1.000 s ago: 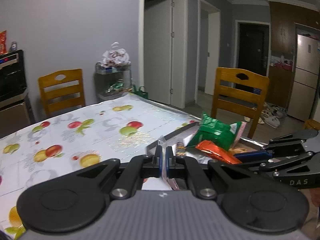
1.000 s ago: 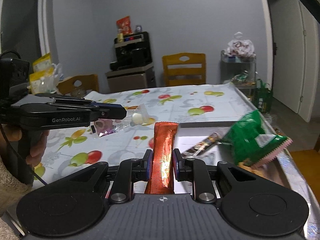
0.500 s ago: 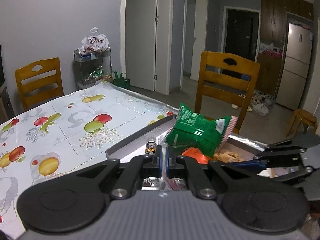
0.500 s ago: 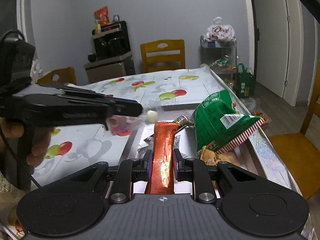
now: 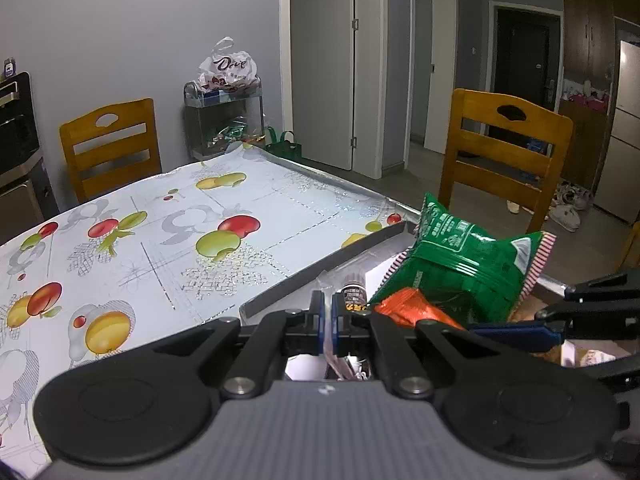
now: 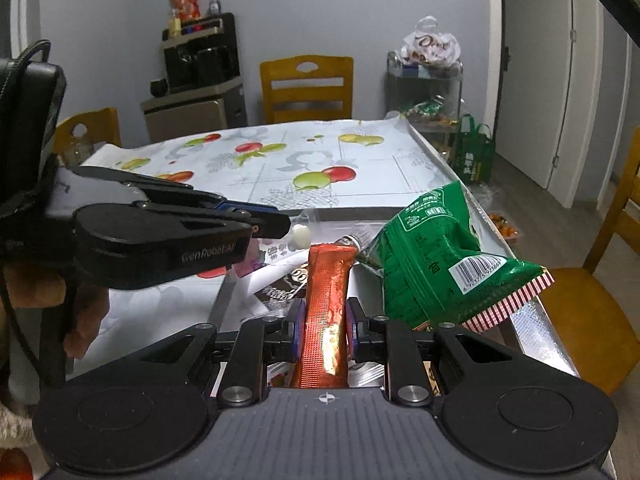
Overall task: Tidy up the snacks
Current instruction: 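Lower the candy stick and orange stick snack into the tray with both grippers, then open both grippers to release the snacks in the tray and withdraw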
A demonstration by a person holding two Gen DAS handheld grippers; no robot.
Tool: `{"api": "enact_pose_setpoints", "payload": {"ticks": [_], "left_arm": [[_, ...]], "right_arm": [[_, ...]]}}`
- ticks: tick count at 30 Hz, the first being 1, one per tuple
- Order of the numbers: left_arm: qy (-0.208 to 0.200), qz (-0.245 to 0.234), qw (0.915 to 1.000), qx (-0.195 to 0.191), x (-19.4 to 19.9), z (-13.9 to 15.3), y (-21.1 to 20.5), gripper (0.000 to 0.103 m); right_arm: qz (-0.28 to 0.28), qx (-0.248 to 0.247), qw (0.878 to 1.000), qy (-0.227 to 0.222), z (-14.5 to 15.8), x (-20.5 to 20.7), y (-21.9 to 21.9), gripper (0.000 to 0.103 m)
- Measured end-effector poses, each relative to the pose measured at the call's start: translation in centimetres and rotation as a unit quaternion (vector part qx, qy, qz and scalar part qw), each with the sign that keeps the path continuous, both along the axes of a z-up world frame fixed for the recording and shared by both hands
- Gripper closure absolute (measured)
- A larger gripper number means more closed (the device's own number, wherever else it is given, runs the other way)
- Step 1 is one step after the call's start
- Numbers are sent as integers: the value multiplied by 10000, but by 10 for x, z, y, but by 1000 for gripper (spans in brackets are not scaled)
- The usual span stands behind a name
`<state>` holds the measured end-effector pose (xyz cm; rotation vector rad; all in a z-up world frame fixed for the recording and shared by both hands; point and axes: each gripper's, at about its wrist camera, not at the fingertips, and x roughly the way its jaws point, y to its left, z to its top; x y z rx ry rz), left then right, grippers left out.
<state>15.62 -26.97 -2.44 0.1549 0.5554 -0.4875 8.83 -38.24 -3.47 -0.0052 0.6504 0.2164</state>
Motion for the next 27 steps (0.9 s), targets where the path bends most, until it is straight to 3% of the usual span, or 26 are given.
{"api": "enact_pose_setpoints", "payload": {"ticks": [27], "left_arm": [[123,95,9999,-21,9,-11,-9,103]], "right_arm": [[-235,197,9995,78,-4,17,-9,76]]}}
